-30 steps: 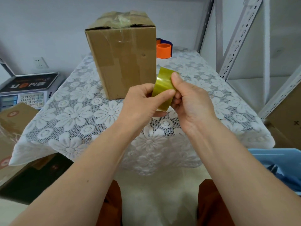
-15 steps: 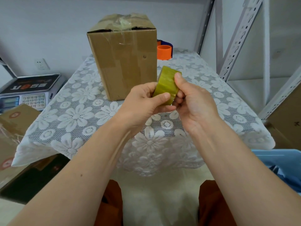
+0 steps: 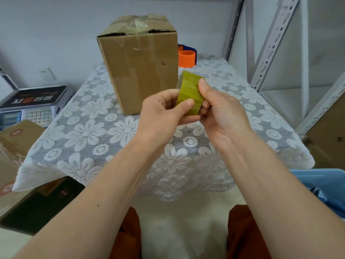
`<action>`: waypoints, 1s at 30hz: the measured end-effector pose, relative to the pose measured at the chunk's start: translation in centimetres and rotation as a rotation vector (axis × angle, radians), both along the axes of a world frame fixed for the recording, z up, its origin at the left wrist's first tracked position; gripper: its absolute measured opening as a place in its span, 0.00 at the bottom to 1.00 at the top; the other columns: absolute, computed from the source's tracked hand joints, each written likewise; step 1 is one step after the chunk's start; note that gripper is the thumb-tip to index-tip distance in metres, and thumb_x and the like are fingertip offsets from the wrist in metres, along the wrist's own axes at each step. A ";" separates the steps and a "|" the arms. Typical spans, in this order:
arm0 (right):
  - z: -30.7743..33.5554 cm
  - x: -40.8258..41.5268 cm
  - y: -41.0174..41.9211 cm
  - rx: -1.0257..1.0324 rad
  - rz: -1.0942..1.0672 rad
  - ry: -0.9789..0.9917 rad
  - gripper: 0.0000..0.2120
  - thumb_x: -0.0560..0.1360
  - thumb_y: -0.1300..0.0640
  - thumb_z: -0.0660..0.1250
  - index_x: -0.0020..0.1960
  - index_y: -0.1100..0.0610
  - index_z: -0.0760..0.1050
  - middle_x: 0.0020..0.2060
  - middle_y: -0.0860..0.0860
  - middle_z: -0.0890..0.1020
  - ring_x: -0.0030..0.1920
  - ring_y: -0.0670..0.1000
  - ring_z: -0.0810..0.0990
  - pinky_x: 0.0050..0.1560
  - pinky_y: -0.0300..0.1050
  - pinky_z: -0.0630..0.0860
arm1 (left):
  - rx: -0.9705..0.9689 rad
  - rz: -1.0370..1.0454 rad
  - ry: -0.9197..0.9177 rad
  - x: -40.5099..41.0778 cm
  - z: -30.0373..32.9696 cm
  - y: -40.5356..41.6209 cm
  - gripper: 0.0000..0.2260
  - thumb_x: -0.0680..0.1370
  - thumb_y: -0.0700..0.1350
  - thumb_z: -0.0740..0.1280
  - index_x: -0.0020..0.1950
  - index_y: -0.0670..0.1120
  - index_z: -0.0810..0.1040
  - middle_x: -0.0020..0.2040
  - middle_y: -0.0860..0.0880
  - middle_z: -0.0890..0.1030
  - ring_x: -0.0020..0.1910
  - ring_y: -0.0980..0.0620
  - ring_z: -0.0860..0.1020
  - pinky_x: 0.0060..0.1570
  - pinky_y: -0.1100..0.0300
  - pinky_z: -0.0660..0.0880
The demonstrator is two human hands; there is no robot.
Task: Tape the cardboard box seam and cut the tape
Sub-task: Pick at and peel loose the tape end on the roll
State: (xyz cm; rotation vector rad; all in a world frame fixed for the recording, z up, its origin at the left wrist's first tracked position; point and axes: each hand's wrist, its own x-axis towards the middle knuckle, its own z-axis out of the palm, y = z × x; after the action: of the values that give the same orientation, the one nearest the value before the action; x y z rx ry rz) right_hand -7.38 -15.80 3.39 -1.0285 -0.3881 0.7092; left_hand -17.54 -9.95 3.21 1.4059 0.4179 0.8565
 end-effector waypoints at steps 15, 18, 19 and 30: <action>0.1 -0.1 -0.2 0.035 0.020 -0.080 0.24 0.75 0.56 0.68 0.19 0.54 0.73 0.18 0.45 0.70 0.22 0.43 0.69 0.30 0.39 0.70 | 0.028 0.045 -0.036 0.3 -0.2 -0.5 0.06 0.75 0.31 0.67 0.51 0.34 0.79 0.36 0.48 0.83 0.34 0.54 0.83 0.38 0.62 0.81; 0.0 -0.1 -0.2 0.040 0.029 -0.037 0.26 0.75 0.57 0.68 0.18 0.54 0.73 0.17 0.45 0.68 0.22 0.44 0.67 0.30 0.39 0.70 | 0.076 0.042 -0.010 0.3 -0.1 -0.6 0.08 0.75 0.30 0.66 0.53 0.35 0.78 0.40 0.44 0.83 0.37 0.52 0.84 0.40 0.62 0.81; -0.1 0.0 -0.1 0.039 0.028 -0.024 0.26 0.75 0.57 0.68 0.18 0.54 0.73 0.18 0.46 0.67 0.24 0.46 0.65 0.31 0.40 0.70 | 0.080 0.037 -0.003 0.3 -0.2 -0.5 0.08 0.75 0.30 0.66 0.53 0.35 0.78 0.41 0.43 0.83 0.38 0.51 0.84 0.41 0.61 0.81; -0.5 0.3 0.1 0.038 0.011 0.043 0.19 0.73 0.56 0.70 0.27 0.55 0.67 0.20 0.48 0.66 0.25 0.47 0.65 0.31 0.40 0.71 | -0.022 0.000 -0.028 0.2 -0.4 -0.2 0.08 0.75 0.31 0.66 0.53 0.36 0.80 0.42 0.42 0.85 0.41 0.47 0.84 0.44 0.57 0.82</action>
State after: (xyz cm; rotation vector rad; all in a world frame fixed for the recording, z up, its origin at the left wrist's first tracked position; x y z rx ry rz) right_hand -7.04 -15.72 2.91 -0.9742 -0.3696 0.7301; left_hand -17.30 -10.16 2.76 1.3721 0.4045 0.8678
